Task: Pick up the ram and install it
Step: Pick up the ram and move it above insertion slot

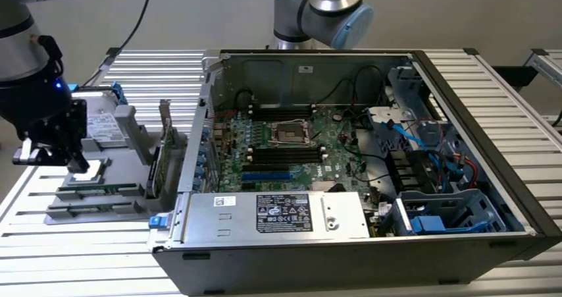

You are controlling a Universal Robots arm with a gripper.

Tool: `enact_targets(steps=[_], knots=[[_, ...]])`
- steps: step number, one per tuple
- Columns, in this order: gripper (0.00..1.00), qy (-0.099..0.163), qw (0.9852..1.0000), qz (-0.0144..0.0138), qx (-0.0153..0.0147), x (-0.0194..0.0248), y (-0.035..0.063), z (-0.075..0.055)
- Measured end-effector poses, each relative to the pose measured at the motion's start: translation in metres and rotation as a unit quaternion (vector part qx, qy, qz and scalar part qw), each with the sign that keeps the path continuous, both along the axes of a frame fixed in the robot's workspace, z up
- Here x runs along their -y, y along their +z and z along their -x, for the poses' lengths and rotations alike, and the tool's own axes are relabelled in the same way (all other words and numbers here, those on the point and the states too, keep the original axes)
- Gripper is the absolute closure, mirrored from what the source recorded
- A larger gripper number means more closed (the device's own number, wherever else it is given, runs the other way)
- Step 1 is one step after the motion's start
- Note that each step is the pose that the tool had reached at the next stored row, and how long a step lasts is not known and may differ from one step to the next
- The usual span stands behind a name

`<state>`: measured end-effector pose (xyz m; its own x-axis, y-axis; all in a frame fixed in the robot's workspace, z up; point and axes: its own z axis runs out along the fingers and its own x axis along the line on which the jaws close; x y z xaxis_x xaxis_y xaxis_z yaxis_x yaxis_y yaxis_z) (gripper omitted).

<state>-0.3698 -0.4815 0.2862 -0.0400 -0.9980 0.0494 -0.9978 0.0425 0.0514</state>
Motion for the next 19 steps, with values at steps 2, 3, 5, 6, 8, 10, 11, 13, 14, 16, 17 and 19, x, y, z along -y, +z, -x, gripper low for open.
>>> enact_targets(steps=[2,3,5,6,8,10,11,13,14,16,17,19], knots=[[0.90,0.019,0.9998,-0.0002,0.0001,0.0000,-0.0005,0.0000],[0.90,0.028,0.9996,-0.0003,0.0000,0.0000,-0.0006,0.0001],[0.90,0.041,0.9992,-0.0010,0.0001,-0.0001,-0.0009,0.0010],[0.90,0.043,0.9991,-0.0010,0.0001,0.0000,-0.0009,0.0018],[0.89,0.044,0.9990,-0.0009,0.0000,0.0000,-0.0008,0.0019],[0.82,0.044,0.9990,-0.0009,0.0000,0.0000,-0.0008,0.0018],[0.76,0.044,0.9990,-0.0009,-0.0001,0.0000,-0.0007,0.0019],[0.70,0.044,0.9990,-0.0009,-0.0001,0.0000,-0.0007,0.0019],[0.70,0.044,0.9990,-0.0009,-0.0001,0.0000,-0.0007,0.0019],[0.64,0.044,0.9990,-0.0008,-0.0002,0.0002,-0.0023,0.0019],[0.64,0.044,0.9990,-0.0009,-0.0001,0.0004,-0.0041,0.0021],[0.64,0.044,0.9990,-0.0009,-0.0001,0.0008,-0.0078,0.0027]])
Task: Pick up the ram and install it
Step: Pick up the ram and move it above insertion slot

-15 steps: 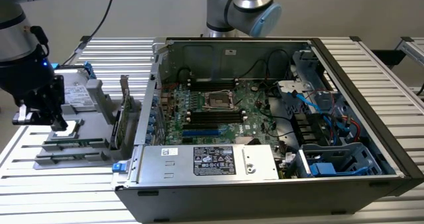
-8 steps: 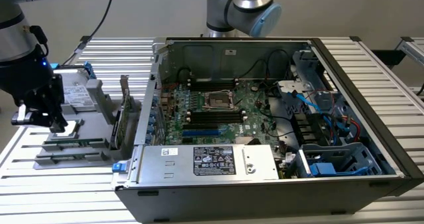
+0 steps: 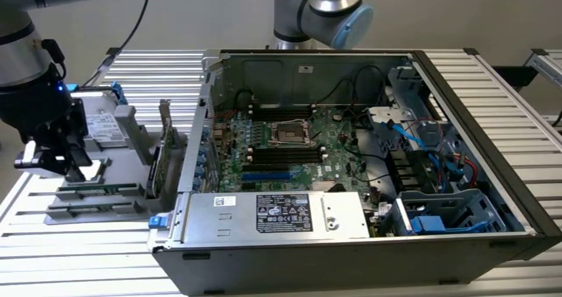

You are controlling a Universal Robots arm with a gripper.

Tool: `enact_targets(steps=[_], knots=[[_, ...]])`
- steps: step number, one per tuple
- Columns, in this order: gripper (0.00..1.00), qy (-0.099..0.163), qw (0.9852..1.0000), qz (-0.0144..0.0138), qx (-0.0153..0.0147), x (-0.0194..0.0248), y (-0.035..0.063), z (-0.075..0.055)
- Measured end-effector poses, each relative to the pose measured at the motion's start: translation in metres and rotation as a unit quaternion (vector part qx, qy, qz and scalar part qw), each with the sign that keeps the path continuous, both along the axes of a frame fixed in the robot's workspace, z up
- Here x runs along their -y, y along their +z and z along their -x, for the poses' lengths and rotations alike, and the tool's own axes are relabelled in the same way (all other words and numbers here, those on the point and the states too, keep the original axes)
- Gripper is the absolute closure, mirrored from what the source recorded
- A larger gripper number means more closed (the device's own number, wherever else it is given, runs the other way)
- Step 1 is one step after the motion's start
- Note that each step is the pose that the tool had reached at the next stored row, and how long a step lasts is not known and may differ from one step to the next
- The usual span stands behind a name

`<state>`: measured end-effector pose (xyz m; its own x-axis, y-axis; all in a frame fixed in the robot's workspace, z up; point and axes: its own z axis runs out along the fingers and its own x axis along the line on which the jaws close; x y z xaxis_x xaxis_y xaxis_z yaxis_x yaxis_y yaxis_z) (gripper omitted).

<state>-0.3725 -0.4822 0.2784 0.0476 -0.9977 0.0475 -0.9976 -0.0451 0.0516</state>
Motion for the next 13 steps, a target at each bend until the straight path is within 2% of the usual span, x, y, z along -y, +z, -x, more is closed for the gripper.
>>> enact_targets(steps=[13], knots=[[0.64,0.004,1.0000,0.0000,0.0000,0.0020,-0.0238,0.003]])
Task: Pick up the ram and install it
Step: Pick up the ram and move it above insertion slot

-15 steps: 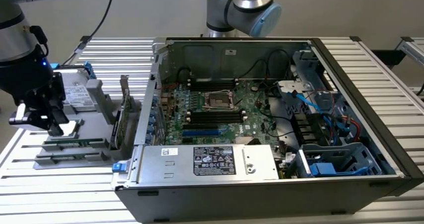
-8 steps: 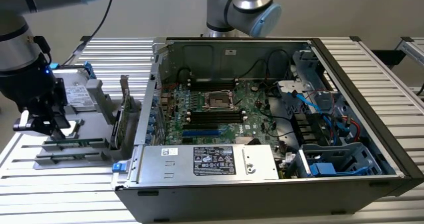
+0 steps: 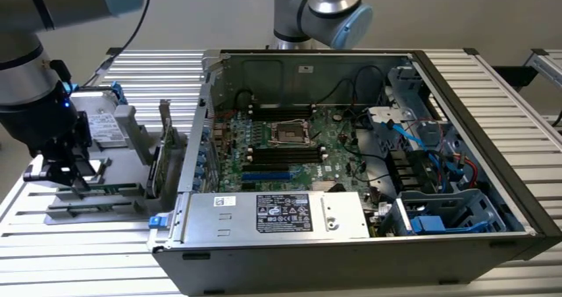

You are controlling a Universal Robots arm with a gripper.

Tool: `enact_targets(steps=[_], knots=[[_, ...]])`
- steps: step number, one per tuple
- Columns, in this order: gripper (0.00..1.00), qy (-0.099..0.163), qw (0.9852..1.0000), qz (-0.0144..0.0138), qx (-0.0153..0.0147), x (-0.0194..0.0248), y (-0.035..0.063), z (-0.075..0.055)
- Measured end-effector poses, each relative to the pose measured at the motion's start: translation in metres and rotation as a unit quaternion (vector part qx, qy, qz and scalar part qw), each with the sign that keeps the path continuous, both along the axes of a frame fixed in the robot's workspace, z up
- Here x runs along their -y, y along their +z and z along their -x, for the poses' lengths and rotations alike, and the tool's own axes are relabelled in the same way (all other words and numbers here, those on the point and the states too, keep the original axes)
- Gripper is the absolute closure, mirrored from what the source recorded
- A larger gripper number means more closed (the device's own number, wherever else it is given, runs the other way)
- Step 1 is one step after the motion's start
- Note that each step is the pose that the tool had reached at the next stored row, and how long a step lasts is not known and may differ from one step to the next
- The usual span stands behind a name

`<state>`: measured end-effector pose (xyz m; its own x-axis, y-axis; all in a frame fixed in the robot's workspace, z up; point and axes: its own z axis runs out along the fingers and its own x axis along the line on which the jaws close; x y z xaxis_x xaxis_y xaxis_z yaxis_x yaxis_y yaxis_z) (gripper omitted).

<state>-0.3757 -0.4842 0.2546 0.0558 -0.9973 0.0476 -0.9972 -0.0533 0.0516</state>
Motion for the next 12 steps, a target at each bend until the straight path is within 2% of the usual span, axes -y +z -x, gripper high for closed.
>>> enact_targets(steps=[8,12], knots=[[0.64,0.008,1.0000,0.0000,0.0000,0.0008,-0.0144,0.000],[0.64,0.013,0.9999,0.0000,0.0000,0.0027,-0.0217,0.000]])
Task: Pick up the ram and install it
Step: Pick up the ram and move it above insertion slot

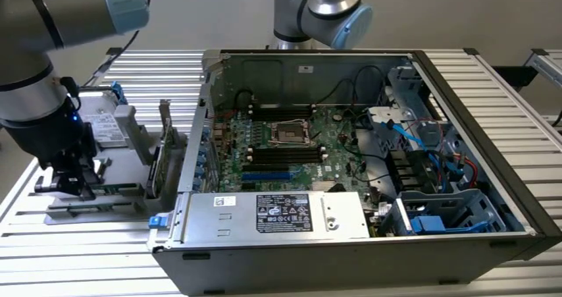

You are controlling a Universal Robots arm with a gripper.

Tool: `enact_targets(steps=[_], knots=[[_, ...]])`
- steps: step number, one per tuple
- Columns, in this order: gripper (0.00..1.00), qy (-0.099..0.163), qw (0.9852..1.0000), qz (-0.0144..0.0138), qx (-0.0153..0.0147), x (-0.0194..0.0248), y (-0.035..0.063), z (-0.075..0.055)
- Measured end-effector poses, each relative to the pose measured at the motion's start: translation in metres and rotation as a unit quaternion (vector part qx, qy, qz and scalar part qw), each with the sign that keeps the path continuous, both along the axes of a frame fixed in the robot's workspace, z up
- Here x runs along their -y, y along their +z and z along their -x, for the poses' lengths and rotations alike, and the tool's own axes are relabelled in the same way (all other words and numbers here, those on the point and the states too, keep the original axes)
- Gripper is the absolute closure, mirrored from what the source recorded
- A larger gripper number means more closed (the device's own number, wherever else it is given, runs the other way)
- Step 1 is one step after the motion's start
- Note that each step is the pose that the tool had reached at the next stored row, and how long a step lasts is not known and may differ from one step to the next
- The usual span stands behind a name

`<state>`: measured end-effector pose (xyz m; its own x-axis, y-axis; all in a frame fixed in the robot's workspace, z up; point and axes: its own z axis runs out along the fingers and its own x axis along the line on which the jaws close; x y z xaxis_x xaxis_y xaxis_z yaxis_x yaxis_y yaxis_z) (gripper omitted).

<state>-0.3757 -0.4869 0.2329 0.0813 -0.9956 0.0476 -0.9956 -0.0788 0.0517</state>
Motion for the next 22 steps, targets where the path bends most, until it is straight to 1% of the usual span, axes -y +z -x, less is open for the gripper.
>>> enact_targets(steps=[10,16,18,22], knots=[[0.64,0.008,1.0000,0.0000,0.0000,0.0055,-0.0183,-0.001],[0.64,0.010,1.0000,0.0000,0.0000,0.0058,-0.0293,-0.007],[0.64,0.010,1.0000,0.0000,0.0000,0.0058,-0.0327,-0.007],[0.64,0.010,1.0000,0.0003,0.0002,0.0057,-0.0337,-0.007]])
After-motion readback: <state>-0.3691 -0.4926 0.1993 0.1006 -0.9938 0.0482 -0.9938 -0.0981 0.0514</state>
